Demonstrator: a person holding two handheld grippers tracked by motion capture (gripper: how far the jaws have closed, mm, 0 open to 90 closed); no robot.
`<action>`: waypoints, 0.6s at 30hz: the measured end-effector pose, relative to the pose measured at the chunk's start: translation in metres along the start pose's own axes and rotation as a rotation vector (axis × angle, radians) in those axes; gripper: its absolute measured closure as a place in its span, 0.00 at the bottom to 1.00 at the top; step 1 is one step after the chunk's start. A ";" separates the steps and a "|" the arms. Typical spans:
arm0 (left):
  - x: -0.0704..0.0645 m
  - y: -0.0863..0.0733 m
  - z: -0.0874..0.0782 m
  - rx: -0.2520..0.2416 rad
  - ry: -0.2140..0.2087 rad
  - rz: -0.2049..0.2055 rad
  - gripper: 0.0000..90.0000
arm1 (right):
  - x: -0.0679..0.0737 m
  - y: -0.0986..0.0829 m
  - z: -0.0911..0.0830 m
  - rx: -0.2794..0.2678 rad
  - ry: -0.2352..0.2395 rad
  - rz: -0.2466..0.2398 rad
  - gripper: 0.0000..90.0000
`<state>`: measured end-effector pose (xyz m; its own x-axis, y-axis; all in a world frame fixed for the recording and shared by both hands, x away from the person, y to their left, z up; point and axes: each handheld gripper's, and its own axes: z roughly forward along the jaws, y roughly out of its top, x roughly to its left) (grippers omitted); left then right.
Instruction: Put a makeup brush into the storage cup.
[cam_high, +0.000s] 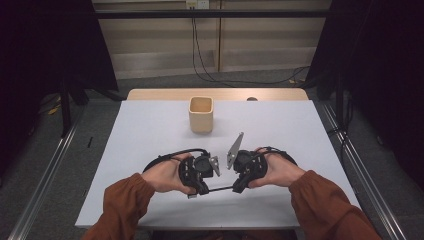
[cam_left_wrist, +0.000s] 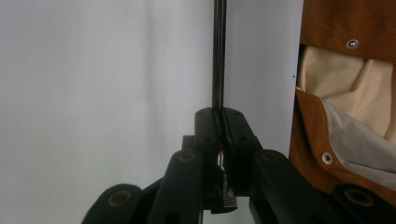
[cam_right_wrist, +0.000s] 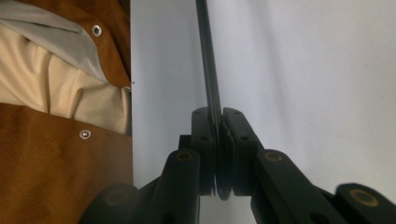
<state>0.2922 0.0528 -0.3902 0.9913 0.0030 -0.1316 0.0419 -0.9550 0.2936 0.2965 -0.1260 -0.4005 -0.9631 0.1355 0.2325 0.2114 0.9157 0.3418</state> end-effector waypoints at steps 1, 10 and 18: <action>0.001 0.000 0.000 -0.008 0.002 0.001 0.95 | 0.000 0.000 0.001 0.000 0.005 -0.005 0.94; 0.007 -0.003 -0.003 -0.057 0.006 -0.030 0.90 | -0.005 -0.008 0.000 -0.033 0.036 0.013 0.95; 0.012 -0.012 -0.005 -0.161 0.035 -0.101 0.62 | -0.004 -0.010 -0.002 -0.044 0.036 0.024 0.95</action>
<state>0.3038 0.0655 -0.3907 0.9846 0.1100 -0.1358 0.1584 -0.8897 0.4283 0.2986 -0.1366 -0.4029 -0.9512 0.1425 0.2738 0.2422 0.8946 0.3756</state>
